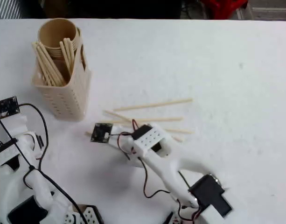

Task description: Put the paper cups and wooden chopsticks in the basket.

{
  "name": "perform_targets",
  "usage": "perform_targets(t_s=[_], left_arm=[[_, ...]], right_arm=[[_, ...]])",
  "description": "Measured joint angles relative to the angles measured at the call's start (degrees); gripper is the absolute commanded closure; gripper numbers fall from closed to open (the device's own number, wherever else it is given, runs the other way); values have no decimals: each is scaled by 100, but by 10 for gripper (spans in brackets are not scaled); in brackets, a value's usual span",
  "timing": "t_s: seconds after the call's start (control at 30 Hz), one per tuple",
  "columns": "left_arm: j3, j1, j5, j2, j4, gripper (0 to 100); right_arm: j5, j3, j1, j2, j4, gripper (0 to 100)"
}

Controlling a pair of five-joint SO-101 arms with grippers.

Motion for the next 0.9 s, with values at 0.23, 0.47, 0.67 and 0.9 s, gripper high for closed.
perform_targets(t_s=[0.23, 0.47, 0.67, 0.9], left_arm=[[0, 0, 0, 0, 0, 865], [0, 0, 0, 0, 0, 865], [0, 0, 0, 0, 0, 865], [0, 0, 0, 0, 0, 865]], right_arm=[[-360, 0, 9, -88, -70, 982], [-782, 62, 316, -1890, 466, 982], [-809, 62, 360, -3938, 862, 983], [-1547, -923, 369, -4765, 1002, 983]])
